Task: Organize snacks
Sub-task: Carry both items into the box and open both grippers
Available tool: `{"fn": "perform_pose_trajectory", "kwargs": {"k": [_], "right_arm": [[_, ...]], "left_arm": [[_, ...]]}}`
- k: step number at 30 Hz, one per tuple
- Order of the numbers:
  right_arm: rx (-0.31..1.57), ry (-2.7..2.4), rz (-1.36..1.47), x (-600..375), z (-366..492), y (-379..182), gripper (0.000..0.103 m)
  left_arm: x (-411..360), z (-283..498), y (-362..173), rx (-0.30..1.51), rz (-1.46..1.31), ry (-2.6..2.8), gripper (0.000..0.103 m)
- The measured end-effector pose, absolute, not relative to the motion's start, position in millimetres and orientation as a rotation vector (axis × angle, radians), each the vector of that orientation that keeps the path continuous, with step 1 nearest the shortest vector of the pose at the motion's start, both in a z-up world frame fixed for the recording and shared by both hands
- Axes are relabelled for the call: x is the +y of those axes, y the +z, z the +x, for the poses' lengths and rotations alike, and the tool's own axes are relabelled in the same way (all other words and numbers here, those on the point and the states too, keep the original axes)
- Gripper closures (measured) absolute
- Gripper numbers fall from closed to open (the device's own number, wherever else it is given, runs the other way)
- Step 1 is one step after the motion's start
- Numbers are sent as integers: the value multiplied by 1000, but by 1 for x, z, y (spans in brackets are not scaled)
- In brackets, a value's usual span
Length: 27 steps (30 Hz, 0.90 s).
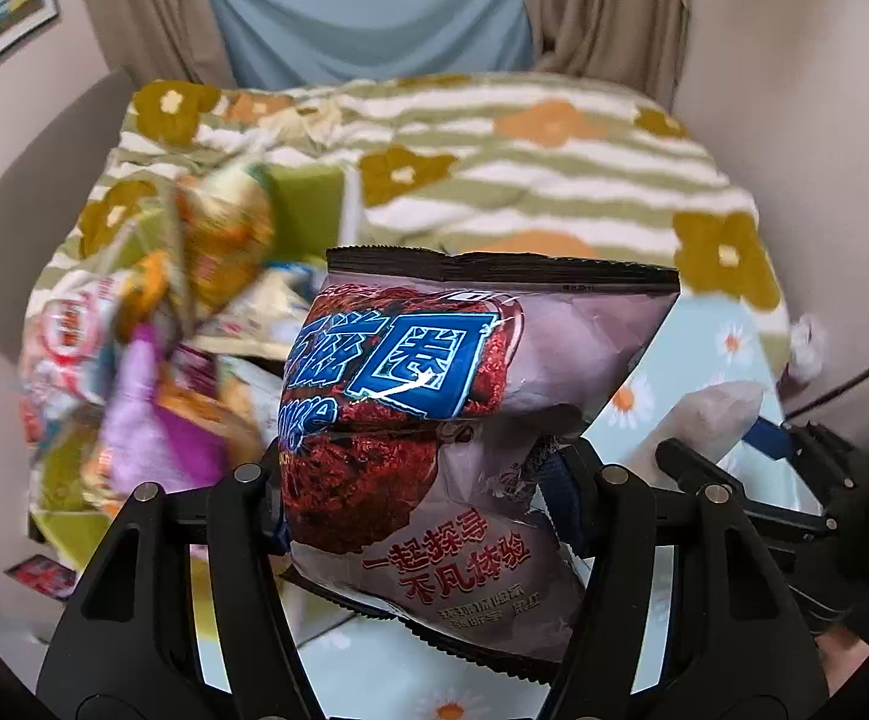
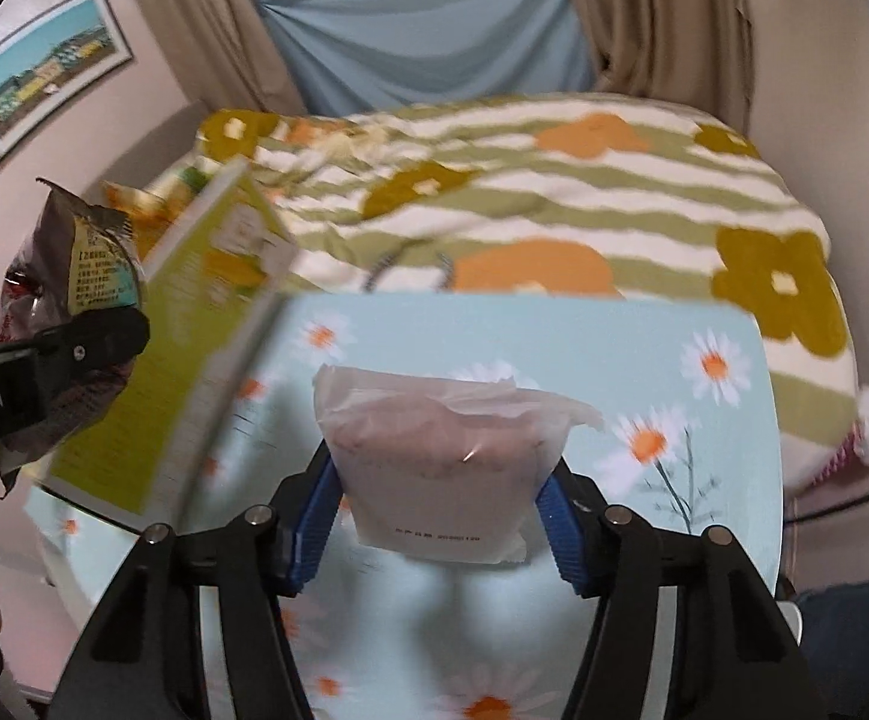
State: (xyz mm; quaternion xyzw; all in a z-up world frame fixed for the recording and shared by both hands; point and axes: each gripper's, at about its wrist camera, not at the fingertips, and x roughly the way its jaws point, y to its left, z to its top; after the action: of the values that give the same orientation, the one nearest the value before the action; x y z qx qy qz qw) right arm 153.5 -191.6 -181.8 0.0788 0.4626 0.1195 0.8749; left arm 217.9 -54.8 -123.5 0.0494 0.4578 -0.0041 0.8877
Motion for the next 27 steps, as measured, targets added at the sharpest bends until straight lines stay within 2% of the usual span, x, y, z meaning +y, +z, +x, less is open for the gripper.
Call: {"fn": "perform_pose_trajectory", "kwargs": {"k": [9,16,17,18,20,27], "right_arm": [[851,347,237,-147,158,-106,47],[797,394,251,-111,172,-69,47],[792,395,248,-103,175,-65,47],[789,394,244,-100,177,-63,47],[785,390,242,-93,181,-62,47],[801,335,241,-76,189,-67,47]], "left_arm": [[13,217,-59,844,37,7,42],[51,244,-60,860,65,0,40],[52,247,-63,870,70,0,34],[55,253,-68,887,76,-7,19],[62,258,-74,887,80,-21,0],[98,250,-71,875,25,-99,0]]}}
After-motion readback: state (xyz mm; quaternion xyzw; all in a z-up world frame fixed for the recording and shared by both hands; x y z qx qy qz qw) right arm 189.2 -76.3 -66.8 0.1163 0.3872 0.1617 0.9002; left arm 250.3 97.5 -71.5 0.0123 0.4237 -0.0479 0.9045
